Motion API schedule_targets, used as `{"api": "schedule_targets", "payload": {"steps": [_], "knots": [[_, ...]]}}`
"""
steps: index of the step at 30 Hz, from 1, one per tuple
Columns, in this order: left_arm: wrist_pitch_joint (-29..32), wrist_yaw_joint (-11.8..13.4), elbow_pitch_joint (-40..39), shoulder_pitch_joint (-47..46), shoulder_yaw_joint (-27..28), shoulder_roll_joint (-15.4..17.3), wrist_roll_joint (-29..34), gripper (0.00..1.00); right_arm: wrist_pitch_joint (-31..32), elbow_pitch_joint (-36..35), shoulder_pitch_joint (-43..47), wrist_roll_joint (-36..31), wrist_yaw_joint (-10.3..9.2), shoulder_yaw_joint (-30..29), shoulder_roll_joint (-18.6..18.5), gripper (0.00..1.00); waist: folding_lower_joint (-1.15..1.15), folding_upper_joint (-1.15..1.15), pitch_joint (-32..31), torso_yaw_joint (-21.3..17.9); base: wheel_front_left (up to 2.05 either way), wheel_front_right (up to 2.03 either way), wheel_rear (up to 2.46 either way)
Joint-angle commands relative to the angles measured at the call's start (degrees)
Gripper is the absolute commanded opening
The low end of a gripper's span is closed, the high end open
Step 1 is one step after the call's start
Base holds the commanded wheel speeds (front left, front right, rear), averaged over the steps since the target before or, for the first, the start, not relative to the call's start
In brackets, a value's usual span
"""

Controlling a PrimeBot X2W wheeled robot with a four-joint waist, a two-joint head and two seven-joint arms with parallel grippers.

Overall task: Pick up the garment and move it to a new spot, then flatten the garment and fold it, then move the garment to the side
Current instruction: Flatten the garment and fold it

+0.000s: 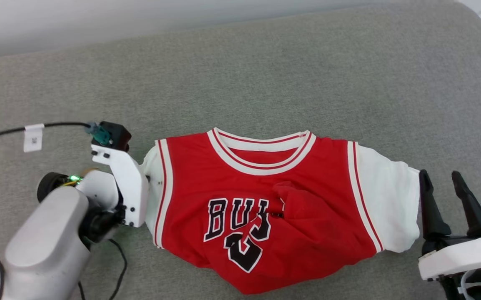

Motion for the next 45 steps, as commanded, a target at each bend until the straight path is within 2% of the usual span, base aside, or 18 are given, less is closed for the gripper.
{"api": "schedule_targets", "payload": {"steps": [1,4,7,11,16,21,26,27,28,29,36,45], "knots": [[-0.75,0.37,0.86,2.44,-1.22,-1.21,0.69,0.0,0.7,0.33,-0.78,0.65,-0.04,-0.45,0.07,1.0,0.0,0.0,-0.75,0.78,0.0,0.0,0.0],[-4.86,1.1,-0.82,2.05,-0.45,-1.53,1.79,0.0,5.51,2.32,-0.92,1.7,-0.04,-3.11,0.06,1.0,0.0,0.0,-1.76,2.01,0.0,0.0,0.0],[-8.09,1.8,-2.83,1.99,0.06,-1.73,2.83,0.0,13.21,5.2,-1.23,3.05,-0.04,-6.51,-0.43,1.0,0.0,0.0,-2.58,3.31,0.0,0.0,0.0],[-10.78,2.34,-5.9,2.42,0.1,-2.04,3.85,0.0,24.99,8.65,-2.29,5.18,-0.04,-9.77,-3.1,1.0,0.0,0.0,-3.0,5.08,0.0,0.0,0.0],[-12.4,2.88,-10.24,1.89,-0.17,-2.17,4.82,0.0,36.56,10.9,-5.82,6.62,-0.04,-10.64,-6.64,1.0,0.0,0.0,-1.99,6.75,0.0,0.0,0.0],[-12.8,3.12,-13.74,0.91,-0.5,-2.3,5.44,0.0,42.09,13.62,-10.67,5.98,-0.04,-10.14,-8.69,1.0,0.0,0.0,-0.13,8.08,0.0,0.0,0.0],[-13.03,2.97,-15.12,0.07,-0.8,-2.68,5.68,0.0,44.74,17.24,-13.24,5.55,-0.04,-9.06,-9.58,1.0,0.0,0.0,1.5,9.5,0.0,0.0,0.0],[-13.28,3.0,-15.3,0.07,-0.76,-2.72,5.53,0.0,46.99,20.1,-13.07,5.82,-0.04,-8.64,-8.64,0.81,0.0,0.0,1.99,10.07,0.0,0.0,0.0],[-13.37,3.07,-15.28,0.25,-0.72,-2.68,5.41,0.0,47.82,20.9,-12.87,5.84,-0.04,-8.47,-8.18,0.3,0.0,0.0,2.07,10.19,0.0,0.0,0.0],[-13.39,3.18,-15.22,0.46,-0.7,-2.66,5.32,0.0,48.9,21.6,-12.59,5.92,-0.04,-8.17,-7.87,0.0,0.0,0.0,2.12,10.28,0.0,0.0,0.0],[-13.57,3.18,-14.69,2.03,-0.24,-1.48,4.53,0.0,50.07,20.75,-12.79,6.54,-0.04,-8.4,-8.48,0.0,0.0,0.0,1.26,9.73,0.0,0.0,0.0],[-16.54,4.32,-15.39,0.34,2.04,-0.06,5.17,0.0,46.09,11.91,-15.1,4.29,-0.04,-8.05,-12.18,0.0,0.0,0.0,-2.77,8.8,0.0,0.0,0.0]]}}
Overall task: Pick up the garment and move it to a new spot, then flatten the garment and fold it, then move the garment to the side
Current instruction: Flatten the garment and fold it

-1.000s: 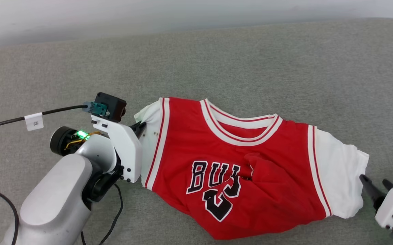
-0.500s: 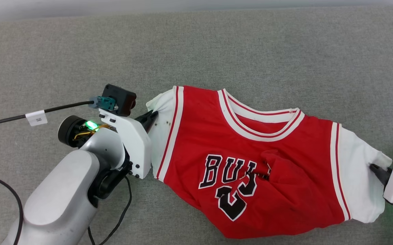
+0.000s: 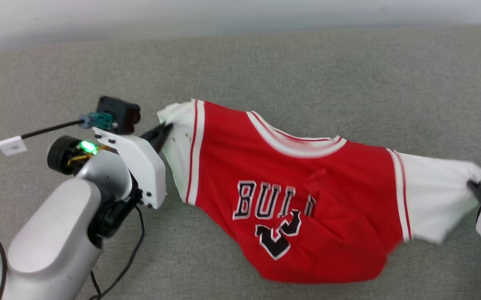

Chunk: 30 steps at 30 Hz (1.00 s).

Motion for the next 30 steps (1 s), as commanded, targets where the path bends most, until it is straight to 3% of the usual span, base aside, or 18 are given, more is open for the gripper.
{"api": "schedule_targets", "payload": {"steps": [1,9,16,25,30], "knots": [[-0.81,0.45,-0.1,-1.3,0.69,0.47,0.39,0.0,-0.94,-1.27,-1.14,-0.58,-0.04,0.37,-0.78,0.0,0.0,0.0,-1.57,-0.34,0.0,0.0,0.0],[-1.47,0.5,2.08,-7.33,3.12,1.65,1.0,0.0,-4.6,-4.24,-8.9,-3.14,-0.04,4.01,-5.6,0.0,0.0,0.0,-6.96,-0.83,0.0,0.0,0.0],[-1.17,-0.73,8.73,-18.61,5.3,1.94,1.59,0.0,-7.37,-0.55,-21.42,-4.03,-0.07,7.57,-9.18,0.0,0.0,0.0,-8.62,-0.99,0.0,0.0,0.0],[-2.59,-0.98,18.48,-36.31,7.41,0.44,3.3,0.0,-14.36,7.9,-41.34,-5.75,-0.08,11.4,-11.24,0.0,0.0,0.0,-2.15,-1.73,0.0,0.0,0.0],[-6.42,-0.6,22.4,-44.39,7.83,0.29,5.71,0.0,-20.7,13.3,-51.74,-7.97,-0.08,13.34,-9.99,0.0,0.0,0.0,3.33,-3.0,0.0,0.0,0.0]]}}
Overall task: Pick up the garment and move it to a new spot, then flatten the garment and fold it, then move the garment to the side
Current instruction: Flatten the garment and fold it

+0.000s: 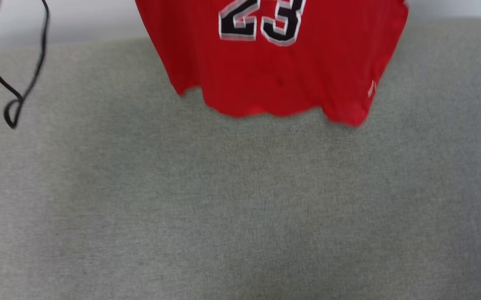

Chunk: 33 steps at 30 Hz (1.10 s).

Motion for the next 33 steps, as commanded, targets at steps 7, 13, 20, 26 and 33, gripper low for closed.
{"api": "schedule_targets", "payload": {"steps": [7,13,20,26,33], "knots": [[-8.46,0.4,2.98,-12.24,2.44,1.14,2.72,0.0,-10.56,5.83,-14.22,-4.09,-0.11,1.57,1.92,0.0,0.0,0.0,11.44,-3.04,0.0,0.0,0.0],[-12.66,0.08,4.19,-17.41,3.46,2.15,3.81,0.0,-15.81,7.09,-19.58,-5.58,-0.11,3.11,2.56,0.0,0.0,0.0,16.26,-4.28,0.0,0.0,0.0],[-15.8,-0.27,5.54,-20.45,4.45,3.41,3.74,0.0,-18.58,6.78,-22.22,-6.07,-0.11,5.77,3.06,0.0,0.0,0.0,22.76,-5.01,0.0,0.0,0.0],[-18.23,-0.75,6.79,-19.25,5.17,3.14,2.66,0.0,-18.81,7.25,-20.97,-5.32,-0.11,7.36,4.49,0.0,0.0,0.0,27.04,-4.91,0.0,0.0,0.0],[-21.61,-1.13,9.38,-16.57,5.75,1.79,0.92,0.0,-18.78,6.94,-19.02,-3.55,-0.11,9.41,6.38,0.0,0.0,0.0,28.73,-4.41,0.0,0.0,0.0]]}}
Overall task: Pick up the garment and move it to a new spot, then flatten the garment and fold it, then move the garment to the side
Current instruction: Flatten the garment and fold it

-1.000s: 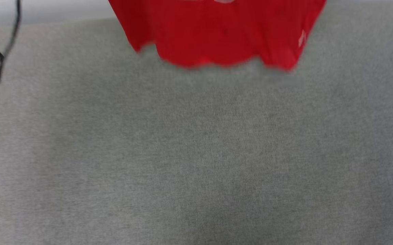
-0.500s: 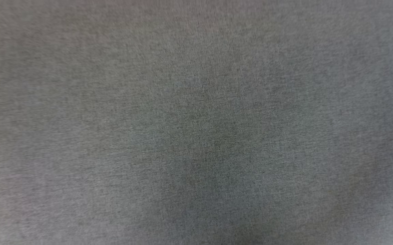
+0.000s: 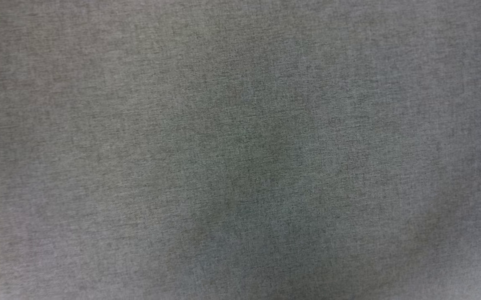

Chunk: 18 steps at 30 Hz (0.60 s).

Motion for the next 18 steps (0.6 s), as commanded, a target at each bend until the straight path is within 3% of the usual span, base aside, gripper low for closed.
{"api": "schedule_targets", "payload": {"steps": [1,10,18], "knots": [[-1.02,-0.26,0.42,1.05,0.32,0.03,-0.44,0.0,-0.07,-0.16,1.04,0.42,-0.1,0.11,0.02,0.0,-0.01,0.0,-0.35,0.26,0.0,0.0,0.0],[-7.08,-2.26,3.5,12.81,2.06,-2.87,-4.49,0.0,1.15,-1.39,10.53,4.43,-0.1,1.07,-1.11,0.0,-0.01,0.0,-6.1,3.21,0.0,0.0,0.0],[-9.15,-3.44,-0.47,32.4,4.52,-6.64,-6.81,0.0,1.14,-3.41,27.79,9.64,-0.09,1.44,-3.68,0.0,-0.01,0.0,-16.45,6.64,0.0,0.0,0.0]]}}
